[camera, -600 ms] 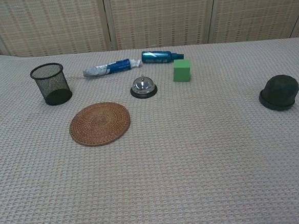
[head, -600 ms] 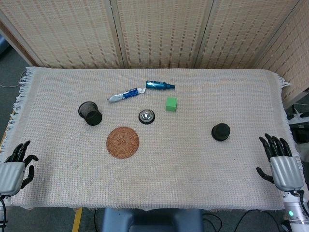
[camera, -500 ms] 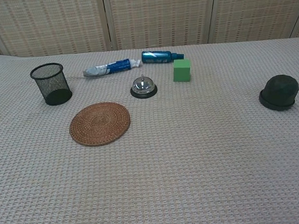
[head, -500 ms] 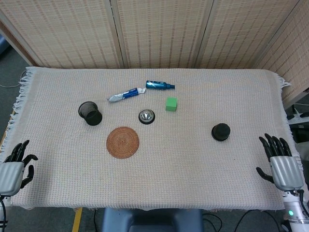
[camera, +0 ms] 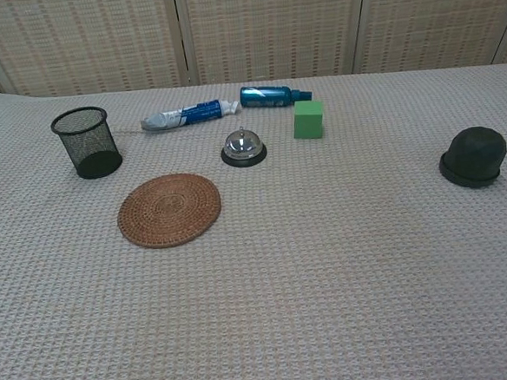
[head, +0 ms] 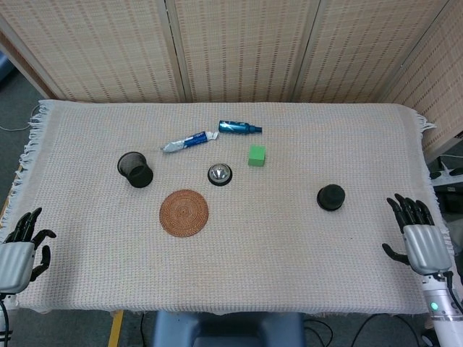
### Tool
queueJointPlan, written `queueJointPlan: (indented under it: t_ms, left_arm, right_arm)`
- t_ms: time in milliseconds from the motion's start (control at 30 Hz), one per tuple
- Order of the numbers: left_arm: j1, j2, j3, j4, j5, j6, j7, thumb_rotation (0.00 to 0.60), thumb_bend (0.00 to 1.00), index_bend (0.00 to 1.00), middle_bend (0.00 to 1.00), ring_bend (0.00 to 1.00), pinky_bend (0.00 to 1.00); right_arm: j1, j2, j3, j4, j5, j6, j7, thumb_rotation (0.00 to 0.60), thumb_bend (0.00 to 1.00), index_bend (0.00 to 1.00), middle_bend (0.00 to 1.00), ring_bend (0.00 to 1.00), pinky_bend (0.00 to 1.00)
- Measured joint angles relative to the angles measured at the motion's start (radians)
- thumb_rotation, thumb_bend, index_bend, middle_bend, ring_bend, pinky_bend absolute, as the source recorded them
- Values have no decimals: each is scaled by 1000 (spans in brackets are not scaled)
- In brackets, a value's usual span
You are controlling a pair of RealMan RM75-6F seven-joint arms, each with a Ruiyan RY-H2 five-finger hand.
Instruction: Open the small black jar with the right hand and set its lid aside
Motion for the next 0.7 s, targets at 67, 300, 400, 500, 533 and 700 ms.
queueJointPlan:
  t_ms: [67, 300, 400, 500, 533, 700]
  left_arm:
    - [1, 1, 0, -2, 1, 2, -2, 600, 626, 393, 0, 1, 320]
    - [7, 3, 2, -12, 6, 12, -5, 600, 627, 393, 0, 1, 321]
    - [5, 6, 4, -15, 3, 4, -5, 600, 626, 393, 0, 1, 322]
    - [5, 8, 4, -19, 1, 1, -4, 600, 626, 396, 0, 1, 321]
    - [5, 9, 5, -20, 1, 0, -4, 600, 626, 397, 0, 1, 322]
    - [3, 10, 5, -21, 0, -3, -2, 600, 626, 400, 0, 1, 322]
  right_arm:
    - [21, -2, 8, 21, 18, -48, 33, 600, 146, 0, 0, 0, 0]
    - [121, 1, 37, 55, 83, -237, 96, 600, 145, 0, 0, 0, 0]
    - [171, -2, 56, 69, 124, -309, 107, 600, 146, 0, 0, 0, 0]
    - [211, -16, 76, 93, 176, -366, 110, 600, 145, 0, 0, 0, 0]
    - [225, -21, 82, 102, 197, -390, 111, 600, 145, 0, 0, 0, 0]
    - [281, -40, 99, 131, 270, -501, 122, 600, 145, 0, 0, 0, 4]
